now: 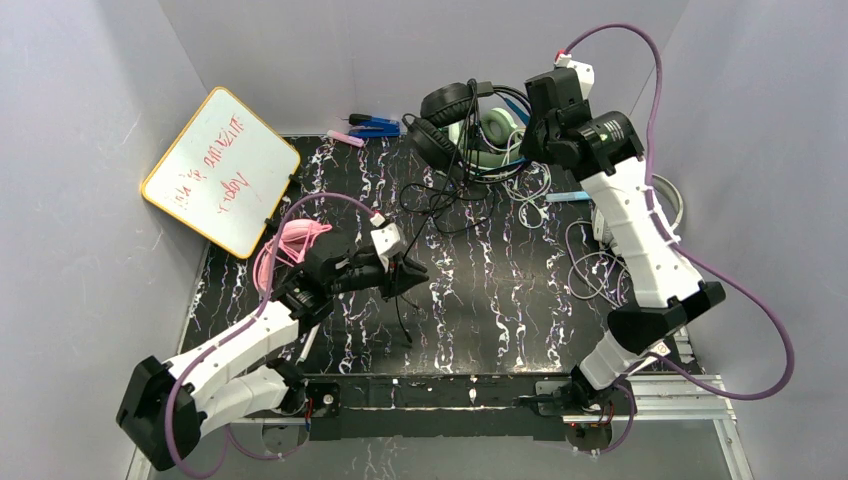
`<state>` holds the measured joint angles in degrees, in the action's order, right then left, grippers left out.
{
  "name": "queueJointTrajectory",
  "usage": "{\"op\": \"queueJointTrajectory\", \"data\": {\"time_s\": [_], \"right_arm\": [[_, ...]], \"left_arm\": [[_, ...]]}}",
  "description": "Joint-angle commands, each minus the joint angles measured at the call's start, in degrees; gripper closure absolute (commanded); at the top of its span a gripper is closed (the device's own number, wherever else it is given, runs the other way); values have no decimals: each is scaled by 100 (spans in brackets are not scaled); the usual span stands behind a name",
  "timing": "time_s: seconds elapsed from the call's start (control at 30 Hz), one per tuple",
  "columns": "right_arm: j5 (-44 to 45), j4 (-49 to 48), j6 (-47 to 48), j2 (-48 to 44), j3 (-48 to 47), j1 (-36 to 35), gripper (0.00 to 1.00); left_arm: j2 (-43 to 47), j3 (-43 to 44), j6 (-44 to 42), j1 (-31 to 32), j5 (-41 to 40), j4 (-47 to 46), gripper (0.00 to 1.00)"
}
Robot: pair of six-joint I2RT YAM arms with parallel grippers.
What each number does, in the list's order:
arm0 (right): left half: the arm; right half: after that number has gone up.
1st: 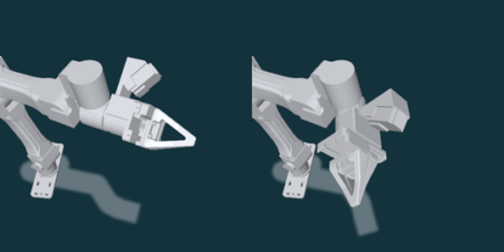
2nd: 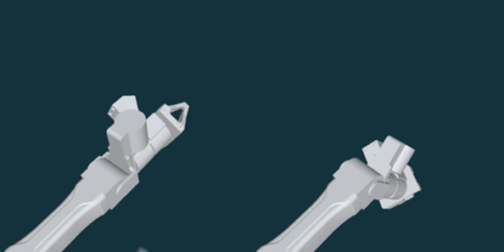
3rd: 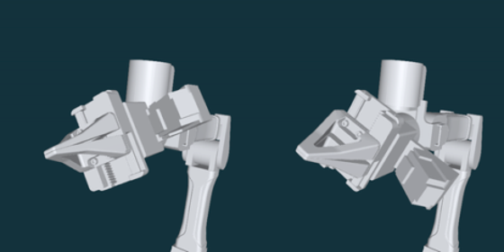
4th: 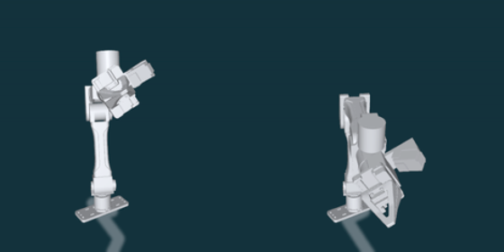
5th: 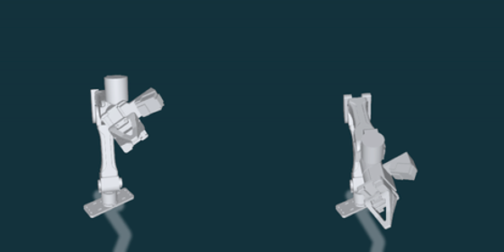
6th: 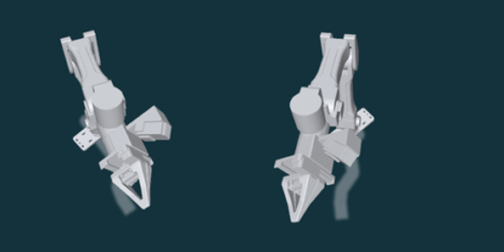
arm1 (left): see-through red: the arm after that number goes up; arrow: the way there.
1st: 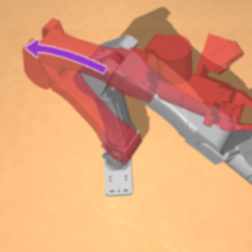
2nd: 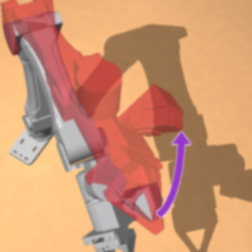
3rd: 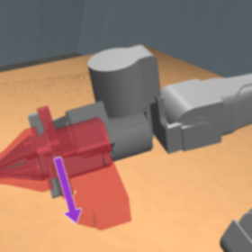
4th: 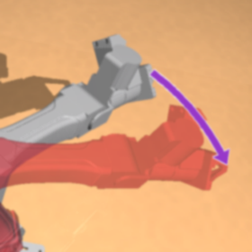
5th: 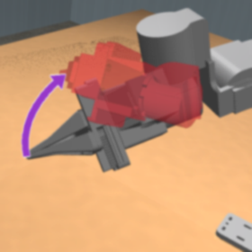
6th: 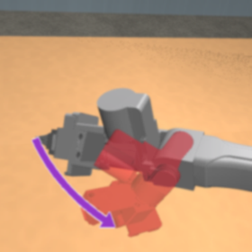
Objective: Wrap the headphones
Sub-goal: Wrap the headphones cable around the headphones.
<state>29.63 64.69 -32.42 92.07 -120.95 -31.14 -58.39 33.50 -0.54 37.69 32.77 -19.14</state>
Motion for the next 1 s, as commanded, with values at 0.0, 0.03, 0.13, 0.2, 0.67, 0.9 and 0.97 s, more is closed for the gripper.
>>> {"op": "queueJointTrajectory", "data": {"time_s": [0.0,0.03,0.13,0.2,0.67,0.9,0.97], "right_arm": [[-342,-508,-284,199,-213,341,99],[-514,-531,-279,247,-270,428,99],[-921,-457,-274,469,-574,606,99],[-1084,-389,-334,561,-732,655,99],[-1891,-728,-967,811,-855,1149,99],[-2542,-553,-793,984,-1369,1827,99],[-2734,-557,-707,876,-1318,1867,99]], "left_arm": [[348,-81,520,264,432,654,100],[360,-97,601,313,463,783,100],[359,-190,811,413,553,815,100],[284,-163,883,467,522,815,100],[-1595,1025,543,2104,897,1261,100],[-1288,783,243,2216,266,1607,99],[-1165,796,99,2216,-120,1796,98]]}}
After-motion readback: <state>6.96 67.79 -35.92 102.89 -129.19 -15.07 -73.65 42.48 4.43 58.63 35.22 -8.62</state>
